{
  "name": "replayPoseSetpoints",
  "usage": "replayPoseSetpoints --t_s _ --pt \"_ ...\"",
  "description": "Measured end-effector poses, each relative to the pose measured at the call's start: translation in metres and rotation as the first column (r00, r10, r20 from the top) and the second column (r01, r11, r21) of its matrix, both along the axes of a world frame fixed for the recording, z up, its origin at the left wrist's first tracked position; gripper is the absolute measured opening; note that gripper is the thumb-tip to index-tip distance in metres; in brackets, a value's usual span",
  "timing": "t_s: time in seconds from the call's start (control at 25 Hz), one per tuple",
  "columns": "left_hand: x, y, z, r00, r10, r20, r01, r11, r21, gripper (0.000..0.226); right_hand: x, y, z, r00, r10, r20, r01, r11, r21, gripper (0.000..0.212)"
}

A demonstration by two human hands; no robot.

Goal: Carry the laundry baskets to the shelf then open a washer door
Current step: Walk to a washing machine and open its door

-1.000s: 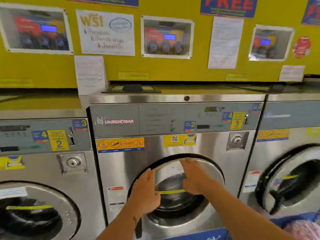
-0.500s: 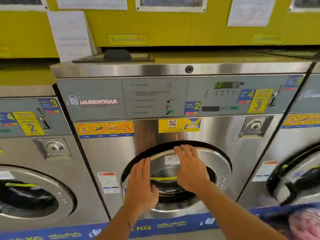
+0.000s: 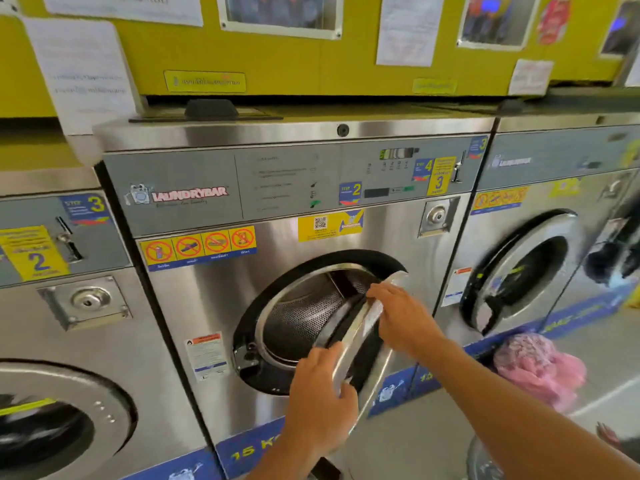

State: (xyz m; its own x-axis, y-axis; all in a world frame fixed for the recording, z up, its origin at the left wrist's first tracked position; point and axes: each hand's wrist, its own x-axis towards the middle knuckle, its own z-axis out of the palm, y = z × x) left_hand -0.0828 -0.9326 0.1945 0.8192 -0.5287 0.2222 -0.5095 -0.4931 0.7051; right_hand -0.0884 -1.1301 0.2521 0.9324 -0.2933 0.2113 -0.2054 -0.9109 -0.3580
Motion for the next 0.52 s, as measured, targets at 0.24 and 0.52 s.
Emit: replayPoseSetpoints --t_s 0.24,0.52 --pt "-0.002 -0.013 0.0 0.965 -0.261 0.02 0.261 0.964 -0.049 0.044 -0.079 -0.008 0.019 0.979 -0.206 0.004 0.205 0.977 0.063 0.047" --pt "0.026 -0.113 0.062 0.838 -0.521 0.163 0.49 0.85 0.195 0.061 -0.131 -0.021 -0.016 0.895 -0.443 0.042 0.43 0.886 0.172 0.023"
